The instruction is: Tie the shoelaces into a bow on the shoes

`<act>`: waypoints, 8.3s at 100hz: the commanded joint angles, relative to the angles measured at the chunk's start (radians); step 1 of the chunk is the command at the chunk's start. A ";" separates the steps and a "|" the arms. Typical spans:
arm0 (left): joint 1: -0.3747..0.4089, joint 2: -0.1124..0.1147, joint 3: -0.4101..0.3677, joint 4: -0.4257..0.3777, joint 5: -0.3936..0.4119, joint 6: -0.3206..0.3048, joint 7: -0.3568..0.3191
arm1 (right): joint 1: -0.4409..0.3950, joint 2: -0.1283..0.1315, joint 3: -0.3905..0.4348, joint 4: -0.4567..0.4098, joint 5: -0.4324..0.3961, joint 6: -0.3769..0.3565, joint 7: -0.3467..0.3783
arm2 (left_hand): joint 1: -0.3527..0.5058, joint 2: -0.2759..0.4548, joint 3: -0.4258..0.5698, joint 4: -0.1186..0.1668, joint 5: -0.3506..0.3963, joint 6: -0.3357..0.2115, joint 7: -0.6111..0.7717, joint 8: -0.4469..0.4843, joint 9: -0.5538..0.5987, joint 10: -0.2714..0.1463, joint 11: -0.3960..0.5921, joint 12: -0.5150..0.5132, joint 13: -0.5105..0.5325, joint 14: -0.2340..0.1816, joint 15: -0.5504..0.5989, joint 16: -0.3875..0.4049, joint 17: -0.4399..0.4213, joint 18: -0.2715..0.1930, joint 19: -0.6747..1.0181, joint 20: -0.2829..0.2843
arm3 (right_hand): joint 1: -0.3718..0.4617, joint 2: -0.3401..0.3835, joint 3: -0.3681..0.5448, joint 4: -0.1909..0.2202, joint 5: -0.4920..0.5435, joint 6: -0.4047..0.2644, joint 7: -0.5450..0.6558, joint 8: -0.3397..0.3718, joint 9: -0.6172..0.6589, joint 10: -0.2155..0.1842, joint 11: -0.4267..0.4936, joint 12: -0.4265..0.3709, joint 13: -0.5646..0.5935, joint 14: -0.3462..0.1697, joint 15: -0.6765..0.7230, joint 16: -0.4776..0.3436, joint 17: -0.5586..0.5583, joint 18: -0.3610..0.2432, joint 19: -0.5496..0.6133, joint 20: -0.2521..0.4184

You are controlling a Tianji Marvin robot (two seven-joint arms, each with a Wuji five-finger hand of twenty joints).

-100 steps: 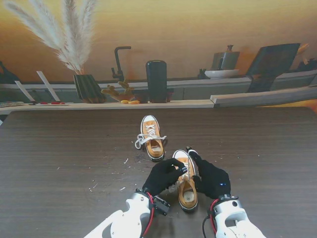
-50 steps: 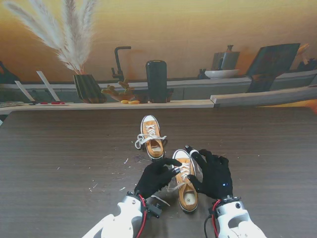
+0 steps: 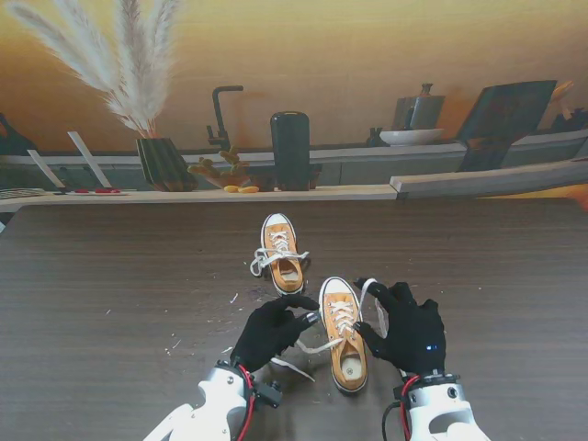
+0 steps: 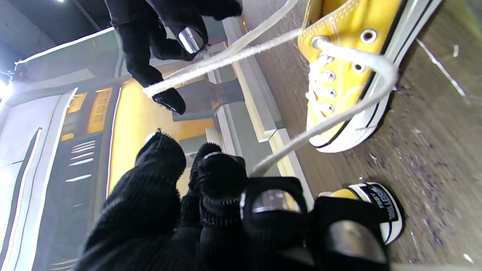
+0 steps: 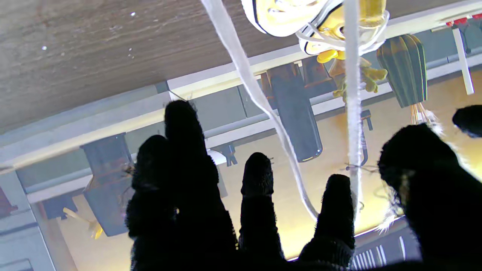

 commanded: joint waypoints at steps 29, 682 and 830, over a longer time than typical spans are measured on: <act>0.029 0.012 -0.025 -0.042 0.021 0.015 -0.018 | 0.024 -0.038 -0.007 0.040 0.182 -0.181 -0.026 | -0.021 -0.013 0.025 0.012 0.007 0.012 -0.006 -0.015 0.004 0.008 0.003 0.010 0.038 -0.009 0.014 -0.010 0.026 -0.040 0.200 -0.013 | 0.021 -0.027 0.107 0.013 -0.044 0.222 0.057 -0.007 0.314 -0.037 -0.211 -0.202 0.086 0.062 0.111 0.024 0.092 -0.062 0.020 -0.049; -0.413 0.009 0.175 0.414 0.091 -0.337 -0.162 | 0.218 -0.097 -0.099 0.173 0.934 -0.569 0.262 | 0.003 0.014 0.154 -0.001 -0.117 -0.093 -0.168 -0.008 -0.635 0.080 -0.750 -0.319 -0.787 0.100 -1.159 -0.017 -1.005 0.006 -1.147 0.160 | 0.169 -0.202 0.221 -0.153 0.871 0.223 0.392 -0.001 0.959 -0.051 0.046 -0.006 0.199 -0.751 1.531 1.392 0.771 -0.200 0.806 0.254; -0.158 -0.022 -0.010 0.122 -0.105 -0.262 -0.005 | 0.194 -0.112 -0.105 0.097 1.025 -0.450 0.237 | -0.279 -0.231 0.900 0.315 0.009 -0.075 0.675 0.634 0.015 0.144 0.039 0.240 -0.132 0.192 -0.221 0.177 -0.496 0.200 -0.296 0.278 | -0.021 0.011 0.157 0.016 0.946 0.354 0.067 0.251 0.975 -0.024 0.045 -0.007 0.199 -0.743 1.544 1.392 0.769 -0.166 0.806 0.282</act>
